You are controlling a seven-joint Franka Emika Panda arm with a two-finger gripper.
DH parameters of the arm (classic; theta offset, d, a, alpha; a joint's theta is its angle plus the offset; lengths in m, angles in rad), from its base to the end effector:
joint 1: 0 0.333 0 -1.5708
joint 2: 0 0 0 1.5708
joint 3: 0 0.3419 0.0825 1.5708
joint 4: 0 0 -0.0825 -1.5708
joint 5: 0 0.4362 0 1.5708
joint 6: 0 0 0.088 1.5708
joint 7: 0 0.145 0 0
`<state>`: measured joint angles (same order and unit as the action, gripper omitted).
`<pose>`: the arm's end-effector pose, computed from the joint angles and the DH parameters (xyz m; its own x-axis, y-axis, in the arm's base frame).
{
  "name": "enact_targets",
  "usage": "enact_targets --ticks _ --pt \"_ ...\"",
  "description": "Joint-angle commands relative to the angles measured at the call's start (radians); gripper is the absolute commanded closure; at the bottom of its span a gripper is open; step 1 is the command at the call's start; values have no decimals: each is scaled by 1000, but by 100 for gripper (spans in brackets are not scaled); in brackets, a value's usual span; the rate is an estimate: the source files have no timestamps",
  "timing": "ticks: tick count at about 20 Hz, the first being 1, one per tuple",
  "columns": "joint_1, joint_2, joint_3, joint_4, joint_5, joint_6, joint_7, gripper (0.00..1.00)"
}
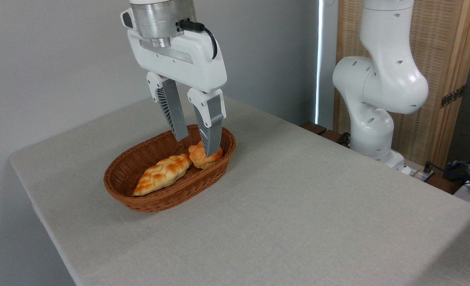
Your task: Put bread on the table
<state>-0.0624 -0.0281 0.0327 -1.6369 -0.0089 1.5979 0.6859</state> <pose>0.5980 -0.0188 0.5970 0.7549 -0.6559 -0.0022 -0.6558 -0.7548 0.0145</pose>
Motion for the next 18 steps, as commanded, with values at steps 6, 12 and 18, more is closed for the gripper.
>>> enact_targets --ticks 6,12,18 --pt "-8 -1 7 12 -13 -21 14 0" --pt "-7 -7 3 3 -10 -21 15 0" --pt "-8 -19 7 -14 -11 -12 20 0"
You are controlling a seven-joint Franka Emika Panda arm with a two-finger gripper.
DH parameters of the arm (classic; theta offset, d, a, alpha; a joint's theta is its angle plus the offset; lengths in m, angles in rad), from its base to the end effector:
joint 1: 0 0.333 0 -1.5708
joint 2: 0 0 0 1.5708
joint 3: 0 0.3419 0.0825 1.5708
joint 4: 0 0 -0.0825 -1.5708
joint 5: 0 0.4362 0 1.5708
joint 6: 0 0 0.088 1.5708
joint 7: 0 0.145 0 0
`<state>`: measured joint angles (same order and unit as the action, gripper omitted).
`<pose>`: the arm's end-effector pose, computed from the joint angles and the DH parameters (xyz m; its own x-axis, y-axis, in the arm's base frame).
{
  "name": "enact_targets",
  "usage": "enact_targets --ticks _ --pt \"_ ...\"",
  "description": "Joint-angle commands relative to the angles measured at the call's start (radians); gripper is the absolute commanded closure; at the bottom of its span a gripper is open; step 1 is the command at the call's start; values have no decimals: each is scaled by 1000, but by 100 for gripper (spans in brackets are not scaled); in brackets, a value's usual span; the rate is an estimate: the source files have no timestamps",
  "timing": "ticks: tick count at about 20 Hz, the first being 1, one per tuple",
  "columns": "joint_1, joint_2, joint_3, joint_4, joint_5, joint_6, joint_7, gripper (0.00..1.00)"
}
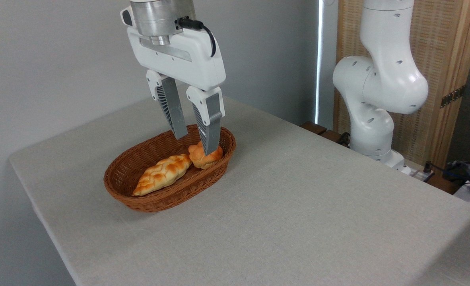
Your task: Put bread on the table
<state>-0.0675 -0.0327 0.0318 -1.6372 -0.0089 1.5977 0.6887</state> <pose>0.5966 -0.0223 0.5996 0.7491 -0.6625 0.0010 -0.6625 -0.7490 0.0120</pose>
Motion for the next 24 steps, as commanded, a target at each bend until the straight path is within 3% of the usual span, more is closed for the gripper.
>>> enact_targets --ticks 1,8,11,17,19,21,24 --pt "-3 -18 8 -16 -11 -12 17 0" --pt "-3 -42 -3 -67 -34 -4 5 0" --pt "-3 -107 -12 -148 -45 53 2 0" --pt "-3 -130 -137 -243 -147 97 0 0" --pt "-5 -148 -182 -295 -149 103 2 0" --pt "-23 -165 -220 -346 -149 151 3 0" --pt "-99 -168 -230 -401 -149 214 9 0"
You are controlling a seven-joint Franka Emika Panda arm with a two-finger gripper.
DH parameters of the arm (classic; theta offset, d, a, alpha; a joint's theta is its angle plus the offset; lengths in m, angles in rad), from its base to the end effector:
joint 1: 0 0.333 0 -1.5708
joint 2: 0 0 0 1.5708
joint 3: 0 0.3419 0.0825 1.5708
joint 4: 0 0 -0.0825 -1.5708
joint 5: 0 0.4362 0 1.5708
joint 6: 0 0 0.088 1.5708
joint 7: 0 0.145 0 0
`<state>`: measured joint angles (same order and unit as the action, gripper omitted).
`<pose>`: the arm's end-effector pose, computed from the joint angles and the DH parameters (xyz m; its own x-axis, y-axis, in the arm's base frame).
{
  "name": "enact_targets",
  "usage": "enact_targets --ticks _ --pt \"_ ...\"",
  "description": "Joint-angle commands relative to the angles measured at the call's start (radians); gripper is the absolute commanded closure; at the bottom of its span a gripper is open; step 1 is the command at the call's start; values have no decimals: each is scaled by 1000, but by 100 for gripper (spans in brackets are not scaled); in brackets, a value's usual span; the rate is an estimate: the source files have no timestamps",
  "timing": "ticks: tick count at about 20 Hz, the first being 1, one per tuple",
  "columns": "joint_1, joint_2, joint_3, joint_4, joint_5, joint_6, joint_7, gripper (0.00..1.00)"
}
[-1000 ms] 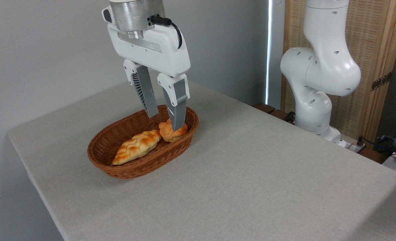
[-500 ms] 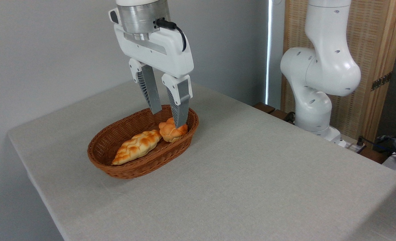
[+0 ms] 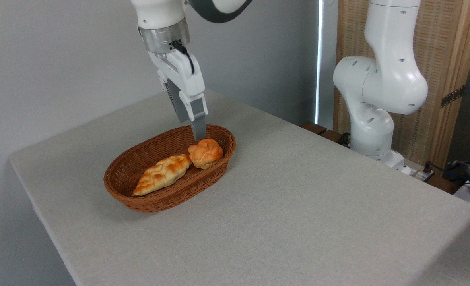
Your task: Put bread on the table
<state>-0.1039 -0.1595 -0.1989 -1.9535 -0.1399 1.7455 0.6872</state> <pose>0.5208 -0.1860 0.5173 0.5755 -0.8174 0.0259 -0.8140 -0.5695 0.1142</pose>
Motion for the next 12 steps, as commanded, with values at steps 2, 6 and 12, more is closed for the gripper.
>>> enact_targets --ticks 2,6,12 --pt "-97 -41 -1 -113 -18 71 12 0" --pt "-108 -43 -16 -145 -14 75 17 0" --pt "-106 -38 -16 -212 -4 190 52 0"
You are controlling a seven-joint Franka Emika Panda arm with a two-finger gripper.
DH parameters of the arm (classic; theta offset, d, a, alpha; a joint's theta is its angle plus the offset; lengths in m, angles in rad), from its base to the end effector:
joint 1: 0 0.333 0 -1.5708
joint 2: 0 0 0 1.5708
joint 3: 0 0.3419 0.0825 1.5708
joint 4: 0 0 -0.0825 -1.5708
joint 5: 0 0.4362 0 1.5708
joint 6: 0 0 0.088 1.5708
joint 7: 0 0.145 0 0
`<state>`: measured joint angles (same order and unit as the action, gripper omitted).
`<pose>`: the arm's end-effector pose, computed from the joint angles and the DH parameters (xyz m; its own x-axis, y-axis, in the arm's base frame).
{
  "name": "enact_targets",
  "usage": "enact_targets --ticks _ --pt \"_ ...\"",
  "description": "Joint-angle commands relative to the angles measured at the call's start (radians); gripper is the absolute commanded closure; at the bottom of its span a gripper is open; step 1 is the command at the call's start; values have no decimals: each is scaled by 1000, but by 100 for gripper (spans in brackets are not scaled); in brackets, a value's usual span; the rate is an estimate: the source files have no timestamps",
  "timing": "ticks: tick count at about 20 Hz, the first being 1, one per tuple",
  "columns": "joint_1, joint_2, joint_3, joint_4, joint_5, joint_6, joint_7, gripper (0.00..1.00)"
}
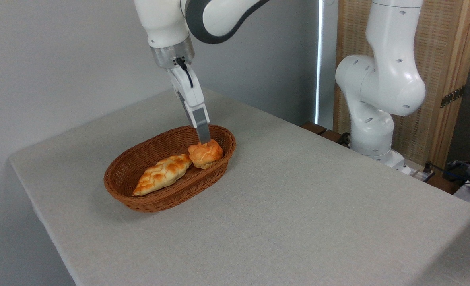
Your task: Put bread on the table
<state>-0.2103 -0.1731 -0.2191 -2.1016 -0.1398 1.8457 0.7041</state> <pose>0.4799 -0.2406 0.4550 0.4666 -0.8844 -0.0066 -0.8768 -0.4635 0.1278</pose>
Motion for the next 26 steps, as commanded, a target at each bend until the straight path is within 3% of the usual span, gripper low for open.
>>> enact_targets --ticks 1,11,19,23,26 --pt "0 -22 4 -74 -4 104 35 0" --pt "0 -13 4 -103 -3 109 118 0" --pt "0 -8 -2 -135 -3 167 123 0" --pt "0 -2 -28 -166 64 193 123 0" --pt "0 -2 -31 -169 68 193 123 0"
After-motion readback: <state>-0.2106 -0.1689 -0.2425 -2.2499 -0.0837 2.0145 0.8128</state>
